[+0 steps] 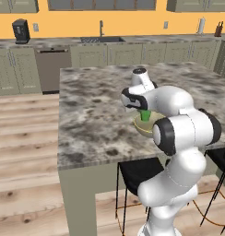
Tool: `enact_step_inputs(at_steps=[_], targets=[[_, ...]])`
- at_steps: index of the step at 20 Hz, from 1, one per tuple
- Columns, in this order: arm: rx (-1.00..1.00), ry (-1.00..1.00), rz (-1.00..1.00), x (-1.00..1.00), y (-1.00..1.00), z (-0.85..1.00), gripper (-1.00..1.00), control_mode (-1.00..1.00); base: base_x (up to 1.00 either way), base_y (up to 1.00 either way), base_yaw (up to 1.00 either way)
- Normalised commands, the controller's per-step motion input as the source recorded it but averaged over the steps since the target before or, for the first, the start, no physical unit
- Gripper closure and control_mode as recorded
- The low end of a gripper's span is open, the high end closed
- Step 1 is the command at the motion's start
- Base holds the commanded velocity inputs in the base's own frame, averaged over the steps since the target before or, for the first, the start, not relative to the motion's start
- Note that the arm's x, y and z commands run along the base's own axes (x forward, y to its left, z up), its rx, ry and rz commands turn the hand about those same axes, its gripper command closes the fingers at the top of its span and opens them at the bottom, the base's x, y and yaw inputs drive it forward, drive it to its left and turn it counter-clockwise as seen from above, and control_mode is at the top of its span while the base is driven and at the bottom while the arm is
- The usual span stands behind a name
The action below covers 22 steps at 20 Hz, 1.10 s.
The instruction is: Place the cup inside the bowl on the dining table and move the bowl to any counter.
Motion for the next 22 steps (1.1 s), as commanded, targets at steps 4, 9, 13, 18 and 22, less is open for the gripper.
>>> enact_step_inputs(at_steps=[4, 9, 13, 18, 22], targets=[[0.0, 0.05, 0.0, 0.37, -0.52, -0.08, 1.0, -1.0, 0.0, 0.0, 0.0], [0.0, 0.01, 0.0, 0.04, -0.3, -0.2, 1.0, -1.0, 0.0, 0.0, 0.0], [0.0, 0.03, 0.01, 0.0, -0.07, -0.32, 1.0, -1.0, 0.0, 0.0, 0.0], [0.0, 0.01, 0.02, 0.0, 0.0, -0.22, 1.0, -1.0, 0.0, 0.0, 0.0], [0.0, 0.0, 0.01, 0.0, 0.0, -0.32, 1.0, -1.0, 0.0, 0.0, 0.0]])
